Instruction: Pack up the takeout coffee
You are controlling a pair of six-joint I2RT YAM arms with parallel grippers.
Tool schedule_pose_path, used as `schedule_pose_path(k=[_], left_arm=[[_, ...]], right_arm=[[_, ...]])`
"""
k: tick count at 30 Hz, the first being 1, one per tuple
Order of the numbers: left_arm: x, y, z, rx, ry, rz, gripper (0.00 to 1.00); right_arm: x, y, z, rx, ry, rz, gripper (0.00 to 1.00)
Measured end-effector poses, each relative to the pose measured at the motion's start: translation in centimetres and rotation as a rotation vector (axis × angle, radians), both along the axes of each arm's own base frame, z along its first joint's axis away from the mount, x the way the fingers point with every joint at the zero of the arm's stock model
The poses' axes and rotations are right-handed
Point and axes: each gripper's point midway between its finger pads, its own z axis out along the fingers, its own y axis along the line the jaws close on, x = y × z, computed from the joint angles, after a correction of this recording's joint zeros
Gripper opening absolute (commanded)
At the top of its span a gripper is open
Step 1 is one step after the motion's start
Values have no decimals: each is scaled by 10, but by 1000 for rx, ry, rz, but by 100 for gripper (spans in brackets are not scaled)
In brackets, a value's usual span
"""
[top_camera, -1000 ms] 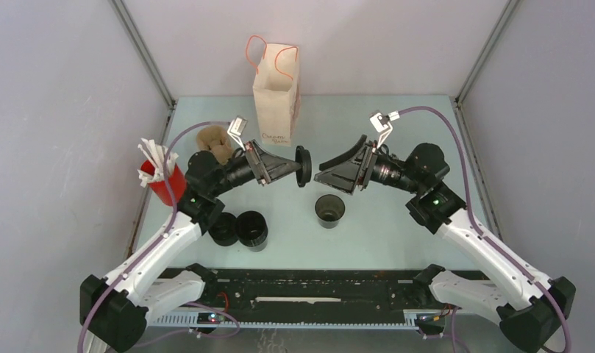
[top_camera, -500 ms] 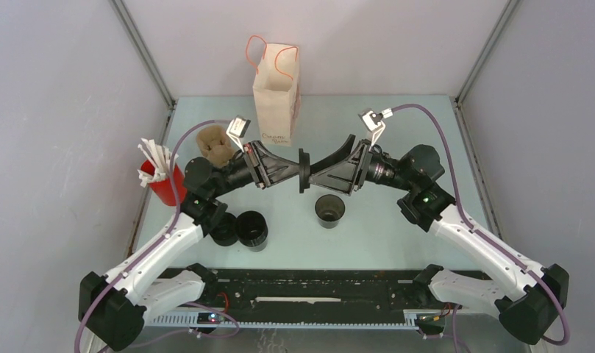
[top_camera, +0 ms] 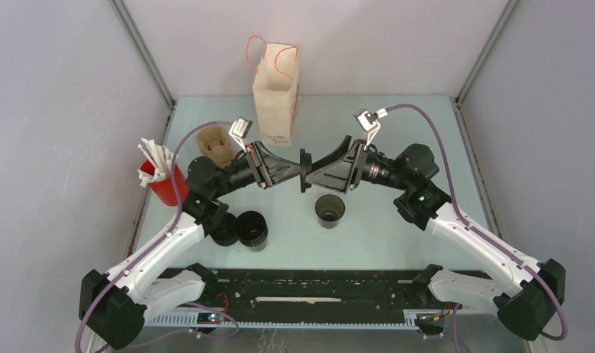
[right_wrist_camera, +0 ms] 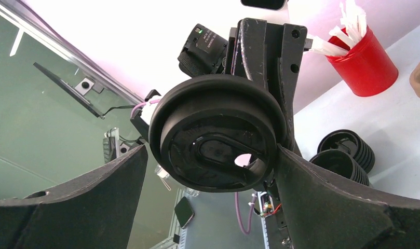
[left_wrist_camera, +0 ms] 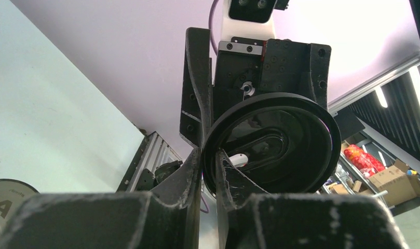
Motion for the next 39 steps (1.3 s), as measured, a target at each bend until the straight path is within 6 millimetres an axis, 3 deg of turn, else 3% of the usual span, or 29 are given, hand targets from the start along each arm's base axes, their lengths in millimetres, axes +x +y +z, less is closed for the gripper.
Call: schedule_pose_path(k=[7, 11, 19, 25, 32, 36, 39], left_arm=[[5, 0, -5, 16, 9, 21, 17], [5, 0, -6, 18, 12, 23, 18], [5, 0, -6, 21, 11, 24, 24], [8, -1, -16, 55, 24, 36, 46], [19, 6, -46, 166, 71, 121, 72], [34, 26, -61, 227, 103, 217, 84], [51, 51, -74, 284, 133, 338, 87]], right_arm=[[6, 2, -4, -7, 18, -10, 88], [9, 3, -6, -9, 30, -15, 74], [11, 3, -8, -11, 45, -12, 72], [14, 3, -12, -26, 56, -23, 68], [24, -6, -24, -77, 81, -72, 67], [35, -23, -32, -121, 71, -142, 67], [39, -34, -47, -192, 53, -202, 68]])
